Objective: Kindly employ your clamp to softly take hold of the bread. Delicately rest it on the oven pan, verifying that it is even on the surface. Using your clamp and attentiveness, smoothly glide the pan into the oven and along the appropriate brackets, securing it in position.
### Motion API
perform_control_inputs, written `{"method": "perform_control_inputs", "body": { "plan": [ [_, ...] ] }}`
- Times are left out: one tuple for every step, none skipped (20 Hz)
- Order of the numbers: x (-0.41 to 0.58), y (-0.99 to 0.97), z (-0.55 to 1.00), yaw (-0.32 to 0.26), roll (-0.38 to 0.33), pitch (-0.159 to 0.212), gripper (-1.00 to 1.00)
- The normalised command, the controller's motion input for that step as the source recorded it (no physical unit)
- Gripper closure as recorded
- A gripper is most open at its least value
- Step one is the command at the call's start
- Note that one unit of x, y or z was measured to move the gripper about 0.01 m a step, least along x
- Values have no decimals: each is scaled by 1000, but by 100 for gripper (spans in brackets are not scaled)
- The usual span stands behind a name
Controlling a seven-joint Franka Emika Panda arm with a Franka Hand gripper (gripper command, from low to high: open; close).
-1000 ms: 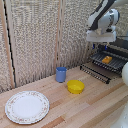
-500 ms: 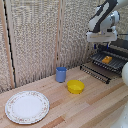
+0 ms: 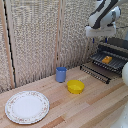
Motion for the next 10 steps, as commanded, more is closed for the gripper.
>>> {"method": "perform_control_inputs", "body": {
  "plan": [
    [0,57,251,215,-211,174,-100],
    [0,14,166,214,-231,177,-100],
    [-20,0,69,211,-256,163,-100],
    [-31,0,20,210,-267,153,-100],
    [-46,0,0,208,-282,144,-100],
    [-60,-34,0,206,-295,133,-100],
    [-77,-57,-3,206,-304,128,-100],
    [-91,-77,-31,206,-312,123,-100],
    [-89,-80,-40,206,-314,122,-100],
    [-86,-89,-57,203,-317,117,-100]
  ]
}}
